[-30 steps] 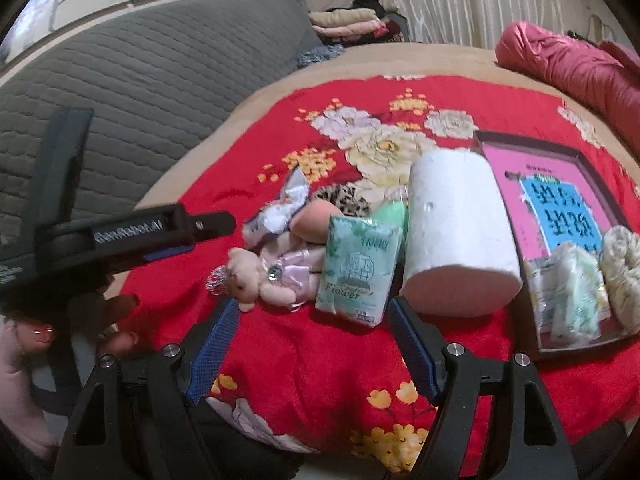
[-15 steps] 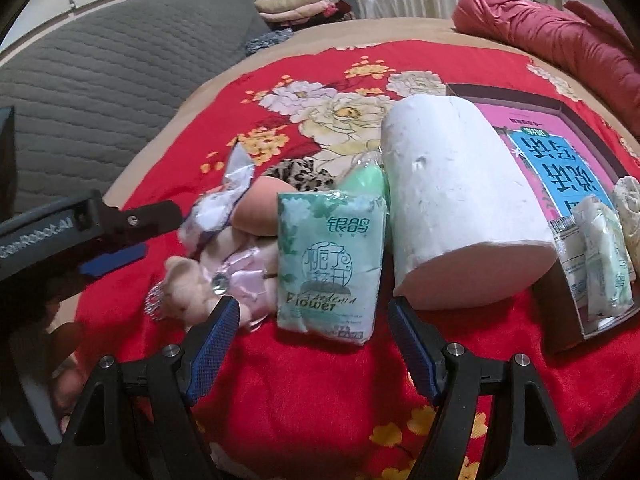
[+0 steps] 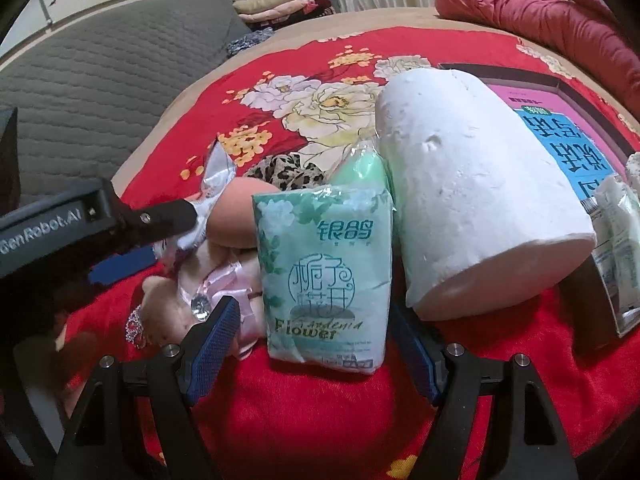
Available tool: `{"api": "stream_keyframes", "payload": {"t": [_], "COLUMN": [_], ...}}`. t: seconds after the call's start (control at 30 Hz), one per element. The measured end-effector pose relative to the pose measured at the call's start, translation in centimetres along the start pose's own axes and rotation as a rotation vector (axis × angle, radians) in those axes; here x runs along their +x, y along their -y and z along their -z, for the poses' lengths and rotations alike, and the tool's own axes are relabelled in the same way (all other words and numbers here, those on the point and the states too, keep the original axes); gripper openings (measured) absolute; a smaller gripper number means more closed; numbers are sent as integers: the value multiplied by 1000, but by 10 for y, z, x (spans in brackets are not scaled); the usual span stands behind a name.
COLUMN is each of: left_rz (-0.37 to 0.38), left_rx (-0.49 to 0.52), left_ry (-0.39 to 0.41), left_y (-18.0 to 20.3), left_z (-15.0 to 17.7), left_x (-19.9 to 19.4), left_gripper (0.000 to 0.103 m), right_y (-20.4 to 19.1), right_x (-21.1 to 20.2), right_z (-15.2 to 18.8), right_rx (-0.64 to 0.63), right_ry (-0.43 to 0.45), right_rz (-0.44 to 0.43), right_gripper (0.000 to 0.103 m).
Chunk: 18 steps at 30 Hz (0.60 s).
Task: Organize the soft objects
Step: 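Grasp the green Flower tissue pack with right tool while left tool grasps the cartoon snack bag, then lift the tissue pack with right tool toward the tray while left tool carries the snack bag there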
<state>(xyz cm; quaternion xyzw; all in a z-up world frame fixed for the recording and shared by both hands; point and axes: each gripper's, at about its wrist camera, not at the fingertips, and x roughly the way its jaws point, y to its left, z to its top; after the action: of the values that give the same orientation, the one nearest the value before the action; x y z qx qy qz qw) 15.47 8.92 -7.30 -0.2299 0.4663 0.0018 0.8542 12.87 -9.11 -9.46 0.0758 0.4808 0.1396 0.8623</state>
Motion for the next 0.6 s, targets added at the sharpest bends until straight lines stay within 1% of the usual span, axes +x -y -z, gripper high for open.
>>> {"api": "stream_keyframes", "payload": {"t": [0.03,0.07,0.1,0.17,0.33,0.37,0.47,0.6], "left_rz": [4,8,10,7,25,25,18,-9], "left_rx": [-5,-8,-10,-13,-39,-39,-40,-23], "left_ry": [-4,-5,-7,-16,-38,-40,-42,-26], "left_y": [-1,-2,-3,-4,-8,-8,-7,-6], "left_z": [0,0,0,0,-1,-1,-1,-1], "left_x": [2,3,5,9,17,18,21,24], "left_gripper": [60,62,67,70,70,71,71,71], "right_y": [1,1,2,5,6,5,4,2], "right_x": [1,2,2,3,4,4,2,-3], "right_z": [-1,-1,-2,-2,-3,-3,-1,-1], "right_rx": [0,-1,0,10,5,-4,-22,-45], "right_ry": [-2,-5,-5,-5,-8,-8,-5,4], "right_rz": [-5,-9,-9,-17,-24,-16,-18,-37], "right_gripper": [78,77,74,71,66,63,54,51]}}
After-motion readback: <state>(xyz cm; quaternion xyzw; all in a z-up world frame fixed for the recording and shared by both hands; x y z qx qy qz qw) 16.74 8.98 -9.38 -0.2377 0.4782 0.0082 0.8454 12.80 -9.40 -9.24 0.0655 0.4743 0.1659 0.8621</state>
